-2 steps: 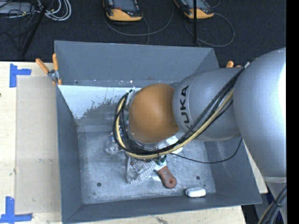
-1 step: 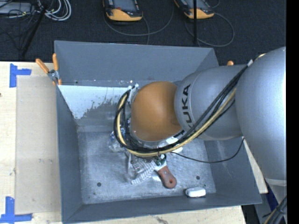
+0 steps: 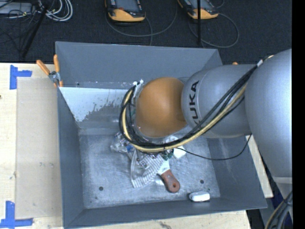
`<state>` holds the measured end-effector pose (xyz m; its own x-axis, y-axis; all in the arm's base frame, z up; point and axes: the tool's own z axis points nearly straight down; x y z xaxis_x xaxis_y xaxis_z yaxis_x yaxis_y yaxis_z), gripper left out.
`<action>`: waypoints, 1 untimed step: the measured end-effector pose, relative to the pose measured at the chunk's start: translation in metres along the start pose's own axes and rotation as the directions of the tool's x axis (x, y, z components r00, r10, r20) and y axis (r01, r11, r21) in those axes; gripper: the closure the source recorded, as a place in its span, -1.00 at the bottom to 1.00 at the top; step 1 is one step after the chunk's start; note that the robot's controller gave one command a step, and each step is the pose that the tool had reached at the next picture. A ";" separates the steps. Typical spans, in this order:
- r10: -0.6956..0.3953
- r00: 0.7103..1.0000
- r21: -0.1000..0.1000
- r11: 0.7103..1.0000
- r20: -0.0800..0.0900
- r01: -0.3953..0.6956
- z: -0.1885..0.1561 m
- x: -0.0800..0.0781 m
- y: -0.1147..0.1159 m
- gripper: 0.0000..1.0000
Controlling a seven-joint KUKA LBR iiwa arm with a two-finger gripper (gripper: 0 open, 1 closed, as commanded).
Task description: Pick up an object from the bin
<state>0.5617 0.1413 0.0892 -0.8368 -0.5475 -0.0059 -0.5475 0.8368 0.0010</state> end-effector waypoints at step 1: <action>-0.042 0.999 -0.008 0.999 -0.027 0.041 0.014 0.065 -0.046 1.00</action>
Offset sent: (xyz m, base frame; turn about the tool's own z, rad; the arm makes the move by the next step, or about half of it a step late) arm 0.0000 0.0000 0.0000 0.0000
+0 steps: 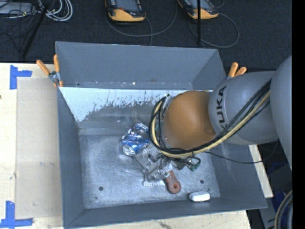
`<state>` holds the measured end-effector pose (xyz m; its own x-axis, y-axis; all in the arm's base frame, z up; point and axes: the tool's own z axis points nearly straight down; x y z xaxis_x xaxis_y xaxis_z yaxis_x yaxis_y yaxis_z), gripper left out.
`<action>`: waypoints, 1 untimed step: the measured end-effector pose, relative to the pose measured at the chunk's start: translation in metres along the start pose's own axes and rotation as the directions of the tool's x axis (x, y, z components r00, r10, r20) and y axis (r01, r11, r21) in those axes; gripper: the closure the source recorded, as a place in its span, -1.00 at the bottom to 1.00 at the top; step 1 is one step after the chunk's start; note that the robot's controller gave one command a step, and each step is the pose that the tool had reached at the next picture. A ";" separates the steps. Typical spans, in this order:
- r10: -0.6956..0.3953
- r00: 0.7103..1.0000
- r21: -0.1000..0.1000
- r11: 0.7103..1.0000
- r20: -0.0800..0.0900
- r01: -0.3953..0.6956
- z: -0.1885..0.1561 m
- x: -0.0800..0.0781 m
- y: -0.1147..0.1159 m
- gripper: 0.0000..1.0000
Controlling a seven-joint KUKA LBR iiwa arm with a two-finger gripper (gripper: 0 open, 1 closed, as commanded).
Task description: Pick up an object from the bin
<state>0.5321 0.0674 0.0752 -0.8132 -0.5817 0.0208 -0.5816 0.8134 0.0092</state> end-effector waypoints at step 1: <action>0.001 1.000 0.000 1.000 0.001 -0.001 0.000 0.000 0.000 1.00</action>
Offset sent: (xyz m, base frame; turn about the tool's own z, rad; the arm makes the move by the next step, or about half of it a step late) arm -0.0017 0.0244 0.1380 -0.0285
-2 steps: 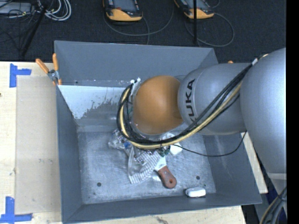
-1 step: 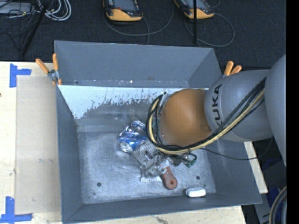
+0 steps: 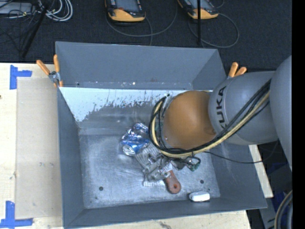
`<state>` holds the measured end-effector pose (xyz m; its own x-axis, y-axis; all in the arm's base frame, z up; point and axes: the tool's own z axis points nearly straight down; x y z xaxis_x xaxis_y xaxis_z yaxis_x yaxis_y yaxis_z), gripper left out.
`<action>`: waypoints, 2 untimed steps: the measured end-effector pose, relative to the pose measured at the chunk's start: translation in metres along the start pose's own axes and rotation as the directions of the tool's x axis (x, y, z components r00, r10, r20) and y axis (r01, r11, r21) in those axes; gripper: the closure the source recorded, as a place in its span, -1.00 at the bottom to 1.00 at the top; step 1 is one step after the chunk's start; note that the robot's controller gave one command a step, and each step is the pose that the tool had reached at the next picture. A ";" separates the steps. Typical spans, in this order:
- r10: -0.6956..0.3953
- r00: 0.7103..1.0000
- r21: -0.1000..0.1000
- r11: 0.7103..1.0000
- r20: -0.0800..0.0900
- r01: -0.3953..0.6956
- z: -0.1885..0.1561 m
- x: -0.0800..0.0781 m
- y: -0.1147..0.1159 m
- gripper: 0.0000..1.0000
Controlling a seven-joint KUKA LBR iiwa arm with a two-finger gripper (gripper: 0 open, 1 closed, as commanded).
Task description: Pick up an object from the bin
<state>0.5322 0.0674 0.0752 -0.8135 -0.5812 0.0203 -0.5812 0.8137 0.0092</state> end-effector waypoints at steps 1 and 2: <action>-0.023 0.999 0.009 1.000 0.022 0.023 -0.138 -0.011 0.022 1.00; -0.023 1.000 0.008 1.000 0.021 0.023 -0.137 -0.010 0.022 1.00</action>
Offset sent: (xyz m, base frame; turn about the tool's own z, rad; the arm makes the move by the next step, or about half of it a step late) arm 0.0000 0.0000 0.0000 0.0000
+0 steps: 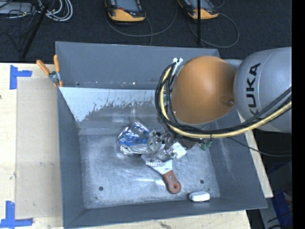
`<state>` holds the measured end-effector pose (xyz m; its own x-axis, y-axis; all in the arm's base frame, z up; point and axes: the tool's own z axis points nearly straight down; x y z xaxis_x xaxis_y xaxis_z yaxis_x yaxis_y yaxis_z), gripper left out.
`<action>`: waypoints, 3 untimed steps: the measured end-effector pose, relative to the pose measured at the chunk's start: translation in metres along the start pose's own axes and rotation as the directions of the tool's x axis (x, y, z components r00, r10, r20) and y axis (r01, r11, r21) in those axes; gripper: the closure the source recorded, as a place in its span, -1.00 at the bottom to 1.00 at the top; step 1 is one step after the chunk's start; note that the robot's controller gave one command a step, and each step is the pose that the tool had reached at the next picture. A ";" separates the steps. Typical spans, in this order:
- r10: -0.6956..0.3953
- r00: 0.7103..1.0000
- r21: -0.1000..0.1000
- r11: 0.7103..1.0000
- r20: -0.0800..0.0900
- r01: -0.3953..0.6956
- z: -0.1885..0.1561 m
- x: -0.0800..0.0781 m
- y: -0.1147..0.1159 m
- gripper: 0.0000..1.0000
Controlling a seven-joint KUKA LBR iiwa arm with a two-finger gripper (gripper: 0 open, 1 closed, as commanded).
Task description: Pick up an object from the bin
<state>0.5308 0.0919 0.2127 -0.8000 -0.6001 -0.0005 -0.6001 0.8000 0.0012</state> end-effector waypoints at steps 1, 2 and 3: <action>0.123 0.992 -0.002 0.992 -0.005 -0.123 0.057 -0.005 0.011 -1.00; 0.125 0.992 0.000 0.992 -0.002 -0.125 0.056 -0.005 0.010 -1.00; -0.165 0.986 -0.001 0.986 -0.003 0.165 0.134 0.016 -0.009 1.00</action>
Offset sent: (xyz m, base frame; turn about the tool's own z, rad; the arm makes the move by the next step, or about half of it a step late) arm 0.0000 0.0000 0.0000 0.0000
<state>0.5235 0.0749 0.0783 -0.6901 -0.7237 0.0019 -0.7237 0.6901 0.0024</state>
